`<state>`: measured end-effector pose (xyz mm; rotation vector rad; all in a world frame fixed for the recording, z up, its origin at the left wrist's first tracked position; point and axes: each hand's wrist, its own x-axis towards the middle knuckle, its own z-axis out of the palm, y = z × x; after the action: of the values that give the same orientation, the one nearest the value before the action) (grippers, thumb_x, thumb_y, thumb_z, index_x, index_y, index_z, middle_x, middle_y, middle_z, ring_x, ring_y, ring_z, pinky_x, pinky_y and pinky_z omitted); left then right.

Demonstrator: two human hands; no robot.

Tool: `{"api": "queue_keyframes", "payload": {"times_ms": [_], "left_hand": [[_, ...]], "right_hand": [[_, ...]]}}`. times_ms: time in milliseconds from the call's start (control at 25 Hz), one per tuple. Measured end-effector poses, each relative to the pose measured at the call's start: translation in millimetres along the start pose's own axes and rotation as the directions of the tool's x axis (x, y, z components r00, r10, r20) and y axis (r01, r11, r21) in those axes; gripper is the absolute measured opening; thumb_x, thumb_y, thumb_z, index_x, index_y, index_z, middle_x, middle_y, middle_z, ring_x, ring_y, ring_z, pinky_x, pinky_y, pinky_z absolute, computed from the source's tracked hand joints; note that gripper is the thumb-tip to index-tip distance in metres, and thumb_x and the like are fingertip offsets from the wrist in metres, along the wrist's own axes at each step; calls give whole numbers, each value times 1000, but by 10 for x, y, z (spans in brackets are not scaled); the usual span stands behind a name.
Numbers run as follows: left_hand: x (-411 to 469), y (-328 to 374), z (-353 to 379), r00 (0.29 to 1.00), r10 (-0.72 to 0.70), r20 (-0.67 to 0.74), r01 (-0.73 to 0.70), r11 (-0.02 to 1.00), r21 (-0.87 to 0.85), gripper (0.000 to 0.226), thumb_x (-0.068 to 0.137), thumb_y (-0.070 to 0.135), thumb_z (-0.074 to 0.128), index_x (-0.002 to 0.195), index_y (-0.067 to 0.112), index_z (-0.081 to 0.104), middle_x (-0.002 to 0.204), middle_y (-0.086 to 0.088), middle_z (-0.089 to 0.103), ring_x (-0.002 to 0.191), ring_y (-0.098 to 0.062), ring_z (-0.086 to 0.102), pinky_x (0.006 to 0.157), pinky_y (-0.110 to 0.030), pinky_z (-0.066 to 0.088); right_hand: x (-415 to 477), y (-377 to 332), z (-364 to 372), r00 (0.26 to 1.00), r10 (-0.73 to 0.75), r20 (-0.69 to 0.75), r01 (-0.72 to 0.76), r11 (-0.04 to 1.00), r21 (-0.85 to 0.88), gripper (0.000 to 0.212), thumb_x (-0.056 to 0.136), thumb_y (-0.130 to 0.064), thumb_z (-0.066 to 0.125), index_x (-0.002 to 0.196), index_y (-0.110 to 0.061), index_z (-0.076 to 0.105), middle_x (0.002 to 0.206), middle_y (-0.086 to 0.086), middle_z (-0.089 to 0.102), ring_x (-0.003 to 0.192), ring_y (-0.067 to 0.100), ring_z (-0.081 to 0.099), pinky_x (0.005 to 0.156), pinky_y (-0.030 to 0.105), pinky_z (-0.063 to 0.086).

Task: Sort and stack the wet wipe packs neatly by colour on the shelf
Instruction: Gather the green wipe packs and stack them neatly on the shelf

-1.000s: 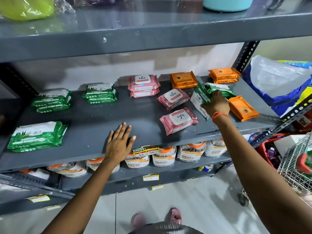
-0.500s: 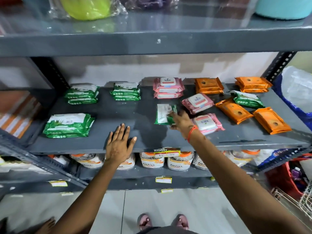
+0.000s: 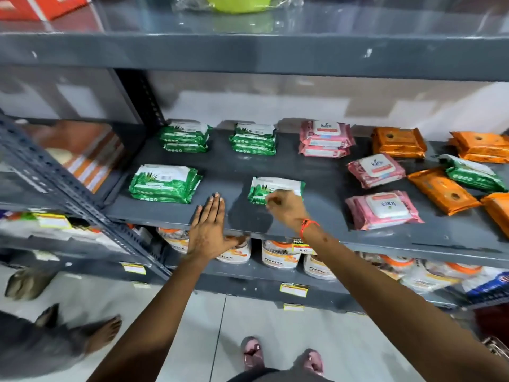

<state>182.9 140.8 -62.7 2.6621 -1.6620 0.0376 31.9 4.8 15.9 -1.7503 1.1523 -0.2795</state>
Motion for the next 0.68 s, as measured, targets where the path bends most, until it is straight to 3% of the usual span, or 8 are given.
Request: {"api": "queue_keyframes", "payload": {"times_ms": [40,80,160,280,440,560,680], "left_hand": [[4,-4,0,1000,3,16,-3,1000,5,125,58,93,9,146,6,1,159,-10,4,146,-22,4,120,-41,5],[7,-11,3,1000,7,25,-7,1000,3,125,57,93,9,146,6,-1,159,-10,2,146,-22,2,120,-41,4],[5,-21,10,1000,11,29,-11,1000,-13,125,57,93,9,146,6,-4,159,-10,-1,146,-22,-2,120,-43,4],[4,-12,0,999,21,36,-20,1000,-22,125,56,94,3,145,7,-7,159,-10,-5,146,-22,-5,121,-45,4],[-1,-11,-8,999,8,36,-7,1000,-29,126,57,93,10,145,5,-6,159,-11,-5,146,-23,-5,121,-44,5],[-11,10,-2,999,-31,9,32,997,-68,128,60,91,28,145,0,0,158,-18,-1,146,-28,-2,121,-44,6],[-12,23,1,999,-52,10,52,996,-77,132,58,91,33,144,-4,2,156,-22,0,146,-32,1,120,-43,6]], "right_hand": [[65,14,-77,975,-197,-105,158,940,-303,23,89,-21,57,105,-9,68,111,13,67,102,24,65,88,32,53],[140,60,-152,933,-345,-104,246,821,-516,41,86,-32,61,121,-11,60,125,13,61,118,30,55,100,37,46],[277,186,-286,933,-357,50,294,674,-677,75,82,-53,59,145,-20,34,150,10,36,140,33,28,114,48,30],[447,378,-304,949,-224,222,315,612,-726,77,87,-58,48,150,-32,12,162,1,7,148,34,3,120,54,11],[465,346,-20,928,-267,258,367,557,-745,68,92,-54,41,150,-34,11,161,1,9,146,39,7,118,55,21],[443,276,235,910,-304,281,408,546,-732,67,93,-53,39,150,-34,9,162,2,6,147,37,3,119,54,16],[467,250,345,904,-319,286,418,512,-750,67,94,-53,36,150,-35,4,162,2,0,148,36,-1,120,52,10]]}}
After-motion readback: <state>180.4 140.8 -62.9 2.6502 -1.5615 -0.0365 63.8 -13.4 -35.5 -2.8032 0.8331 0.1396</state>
